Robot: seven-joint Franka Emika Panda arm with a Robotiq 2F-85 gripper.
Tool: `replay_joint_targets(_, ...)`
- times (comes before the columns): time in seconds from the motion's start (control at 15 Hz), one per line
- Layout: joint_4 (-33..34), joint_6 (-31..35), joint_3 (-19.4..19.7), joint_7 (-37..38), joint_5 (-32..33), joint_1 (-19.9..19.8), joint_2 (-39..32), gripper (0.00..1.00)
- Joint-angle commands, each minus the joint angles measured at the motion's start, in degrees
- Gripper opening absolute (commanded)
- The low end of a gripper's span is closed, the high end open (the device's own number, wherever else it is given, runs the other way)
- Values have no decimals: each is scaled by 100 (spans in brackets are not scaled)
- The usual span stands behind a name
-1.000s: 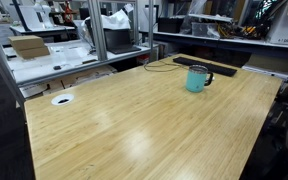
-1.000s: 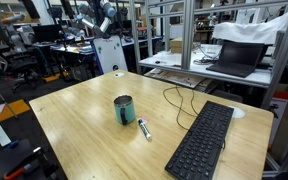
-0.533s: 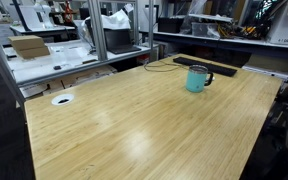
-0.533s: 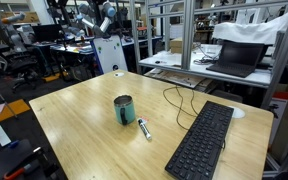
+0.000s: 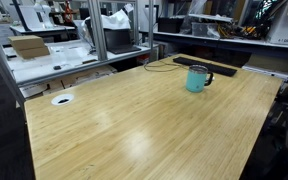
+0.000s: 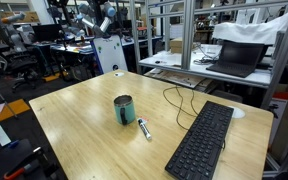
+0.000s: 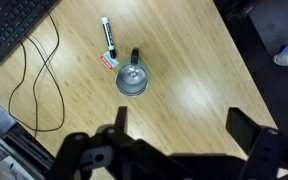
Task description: Pick the marker and put it in the cup
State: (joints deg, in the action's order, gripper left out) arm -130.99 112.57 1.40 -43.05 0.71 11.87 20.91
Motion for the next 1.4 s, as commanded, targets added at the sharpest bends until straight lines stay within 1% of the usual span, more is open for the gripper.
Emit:
replay_joint_targets(0.0, 13, -16, -76, -22, -30, -84, -3, 100)
replay_joint_targets(0.13, 10, 26, -66, -71, -7, -89, -75, 100)
replay_joint_targets(0.33, 5, 205, 8, -454, 110, -132, -386, 100)
replay_joint_targets(0.67, -86, 1033, 146, -1345, 251, -429, -998, 100)
replay_joint_targets(0.87, -139, 1471, 205, -1939, 154, -617, -1432, 100)
replay_joint_targets(1.0, -181, 1739, 216, -2316, 71, -731, -1749, 100)
replay_joint_targets(1.13, -229, 2032, 185, -2674, 134, -859, -2026, 100)
replay_joint_targets(1.33, -203, 2330, 178, -3244, 45, -1078, -2295, 100)
